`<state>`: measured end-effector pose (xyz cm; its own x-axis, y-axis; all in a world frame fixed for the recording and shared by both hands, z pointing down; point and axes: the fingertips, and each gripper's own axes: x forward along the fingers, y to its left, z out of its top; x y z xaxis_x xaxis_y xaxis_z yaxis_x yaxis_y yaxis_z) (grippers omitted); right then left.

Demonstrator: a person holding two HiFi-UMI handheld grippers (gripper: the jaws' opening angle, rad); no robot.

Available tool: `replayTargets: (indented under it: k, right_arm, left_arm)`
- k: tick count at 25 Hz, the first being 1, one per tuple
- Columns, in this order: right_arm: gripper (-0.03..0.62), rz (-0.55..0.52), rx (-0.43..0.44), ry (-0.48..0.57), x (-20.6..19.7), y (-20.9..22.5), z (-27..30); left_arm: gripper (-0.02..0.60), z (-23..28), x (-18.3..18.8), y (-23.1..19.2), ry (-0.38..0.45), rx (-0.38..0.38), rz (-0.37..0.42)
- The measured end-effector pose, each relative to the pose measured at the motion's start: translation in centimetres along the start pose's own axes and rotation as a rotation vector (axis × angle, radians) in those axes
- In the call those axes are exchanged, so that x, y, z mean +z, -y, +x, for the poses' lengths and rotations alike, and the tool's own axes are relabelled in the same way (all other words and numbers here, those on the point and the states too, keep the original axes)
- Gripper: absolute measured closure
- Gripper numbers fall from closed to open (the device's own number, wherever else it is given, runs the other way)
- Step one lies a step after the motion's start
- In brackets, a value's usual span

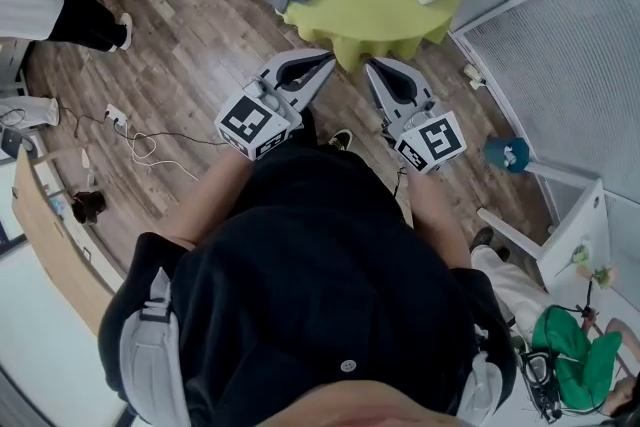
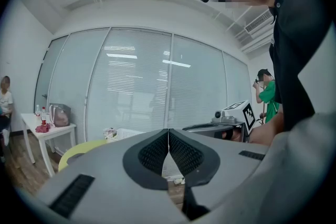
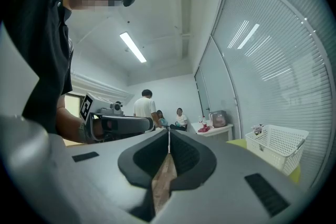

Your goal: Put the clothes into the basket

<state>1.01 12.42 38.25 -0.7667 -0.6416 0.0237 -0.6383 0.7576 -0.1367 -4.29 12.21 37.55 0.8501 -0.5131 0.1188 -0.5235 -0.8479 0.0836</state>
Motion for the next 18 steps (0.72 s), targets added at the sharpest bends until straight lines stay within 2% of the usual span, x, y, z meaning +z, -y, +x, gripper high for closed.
replayTargets:
  k: [9, 18]
  right_arm:
    - [0.568, -0.010, -0.054, -0.016, -0.1, 4.3, 1.4]
    - [0.568, -0.004, -0.082, -0.058, -0.3, 11.6, 7.6]
  left_arm:
    - [0.571, 4.2, -0.6, -3.0, -0.003, -0.055, -0.014]
    - [0.571, 10.2, -0.8, -11.0, -0.010, -0.102, -0.030]
